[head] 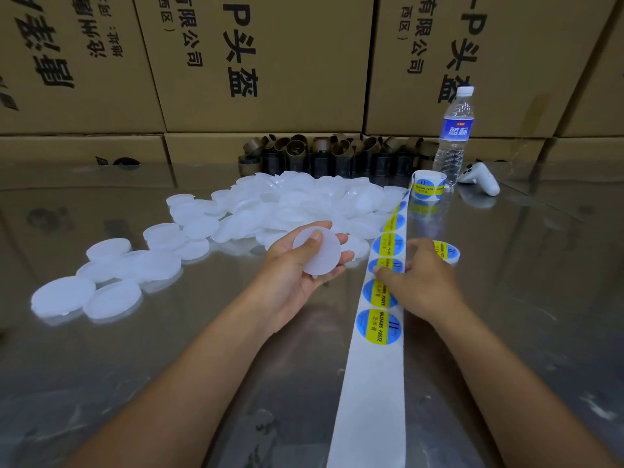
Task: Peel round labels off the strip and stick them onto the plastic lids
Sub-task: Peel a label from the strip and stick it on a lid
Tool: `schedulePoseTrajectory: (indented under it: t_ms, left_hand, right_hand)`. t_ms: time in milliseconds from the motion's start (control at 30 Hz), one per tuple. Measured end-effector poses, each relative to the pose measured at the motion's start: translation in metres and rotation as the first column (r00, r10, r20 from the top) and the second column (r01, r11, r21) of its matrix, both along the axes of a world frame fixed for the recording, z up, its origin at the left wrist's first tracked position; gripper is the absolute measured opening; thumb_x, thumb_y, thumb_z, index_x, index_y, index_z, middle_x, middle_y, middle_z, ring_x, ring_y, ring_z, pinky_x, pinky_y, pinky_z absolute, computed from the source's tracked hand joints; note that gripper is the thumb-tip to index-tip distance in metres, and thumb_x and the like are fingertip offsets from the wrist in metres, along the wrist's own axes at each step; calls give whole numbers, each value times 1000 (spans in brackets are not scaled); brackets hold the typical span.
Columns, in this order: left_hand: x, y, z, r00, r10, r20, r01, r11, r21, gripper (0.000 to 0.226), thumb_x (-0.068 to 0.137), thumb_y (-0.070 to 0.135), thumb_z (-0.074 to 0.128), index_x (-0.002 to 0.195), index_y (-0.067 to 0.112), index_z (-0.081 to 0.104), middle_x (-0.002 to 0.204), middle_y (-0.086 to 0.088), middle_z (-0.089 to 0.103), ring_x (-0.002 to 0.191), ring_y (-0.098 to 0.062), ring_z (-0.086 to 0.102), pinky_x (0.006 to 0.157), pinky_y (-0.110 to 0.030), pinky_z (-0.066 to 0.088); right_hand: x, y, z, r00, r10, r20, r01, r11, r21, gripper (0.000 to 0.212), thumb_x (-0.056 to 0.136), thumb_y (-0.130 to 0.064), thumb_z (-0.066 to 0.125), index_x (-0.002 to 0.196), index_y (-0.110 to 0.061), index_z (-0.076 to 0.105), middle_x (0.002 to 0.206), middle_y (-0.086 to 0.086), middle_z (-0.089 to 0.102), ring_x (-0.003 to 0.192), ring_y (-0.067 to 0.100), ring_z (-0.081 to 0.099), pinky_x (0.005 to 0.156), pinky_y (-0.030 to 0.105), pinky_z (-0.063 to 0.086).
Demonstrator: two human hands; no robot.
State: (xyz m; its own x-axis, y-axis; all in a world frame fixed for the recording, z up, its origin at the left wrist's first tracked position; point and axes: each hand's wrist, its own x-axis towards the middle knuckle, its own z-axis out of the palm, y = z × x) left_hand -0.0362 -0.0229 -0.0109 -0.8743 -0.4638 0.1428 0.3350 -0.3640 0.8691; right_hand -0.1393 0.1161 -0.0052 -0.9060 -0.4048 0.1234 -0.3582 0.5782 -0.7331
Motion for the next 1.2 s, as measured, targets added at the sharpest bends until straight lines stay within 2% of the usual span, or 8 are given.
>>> schedulePoseTrajectory:
  t_ms: [167, 233, 367, 500, 767, 900, 1033, 1200]
  left_hand:
    - [0, -1, 0, 997, 72, 4, -72, 997, -20, 19, 100, 10, 42, 108, 11, 60, 96, -4, 75, 91, -23, 72, 84, -33, 56]
    - [0, -2, 0, 994, 112, 12, -112, 994, -21, 21, 101, 10, 41, 106, 14, 61, 96, -2, 75, 91, -21, 72, 85, -34, 56]
    - [0, -2, 0, 990, 135, 46, -135, 991, 3, 21, 100, 8, 44, 103, 15, 64, 90, -3, 74, 81, -19, 73, 72, -32, 60]
    - [-1, 1, -1, 992, 63, 112, -63, 998, -7, 14, 97, 14, 51, 102, 13, 63, 83, -3, 74, 74, -18, 72, 68, -32, 60]
    - [5, 9, -2, 933, -200, 299, 267, 942, -204, 27, 77, 22, 69, 98, 5, 68, 90, -10, 72, 77, -18, 70, 67, -29, 58]
    - [5, 9, -2, 957, -93, 275, 149, 971, -189, 7, 85, 6, 66, 87, 10, 70, 84, -9, 73, 71, -18, 70, 66, -29, 59]
    - [3, 9, -2, 969, 16, 246, 33, 980, -194, 8, 87, 8, 65, 94, 8, 69, 92, -15, 71, 74, -20, 69, 67, -29, 59]
    - [3, 9, 0, 966, 113, 232, -64, 976, -209, 23, 88, 13, 64, 109, 3, 66, 99, -19, 70, 79, -23, 67, 66, -28, 58]
  right_hand:
    - [0, -1, 7, 931, 98, 351, 20, 948, -319, 43, 82, -13, 69, 119, -14, 48, 97, 1, 60, 82, 16, 63, 70, 22, 50]
    - [0, -2, 7, 897, 164, 411, 1, 928, -373, 36, 80, -7, 67, 112, -14, 53, 96, 6, 66, 85, 23, 67, 82, 33, 54]
    - [0, -3, 9, 916, 201, 347, 17, 846, -533, 29, 79, 5, 64, 92, -19, 54, 89, 8, 69, 87, 30, 67, 91, 48, 51]
    - [-3, -9, 8, 929, 214, 301, 67, 703, -708, 29, 79, 7, 66, 85, -18, 52, 70, -5, 69, 68, 15, 65, 82, 39, 51]
    - [-5, -17, 5, 957, 180, 229, 72, 614, -786, 28, 81, 2, 67, 83, -20, 50, 80, -2, 70, 69, 13, 65, 77, 33, 50]
    - [-2, -17, 2, 999, 17, -43, -43, 690, -722, 21, 82, -8, 69, 87, -20, 52, 90, -4, 57, 64, -6, 54, 63, 6, 40]
    - [0, -16, 1, 935, -101, -340, -145, 766, -626, 18, 80, -13, 71, 89, -25, 61, 89, -14, 37, 63, -4, 41, 69, 4, 34]
    - [5, -14, -1, 869, 17, -494, -298, 815, -497, 24, 76, -10, 74, 85, -31, 67, 96, -4, 44, 90, 0, 48, 80, 5, 33]
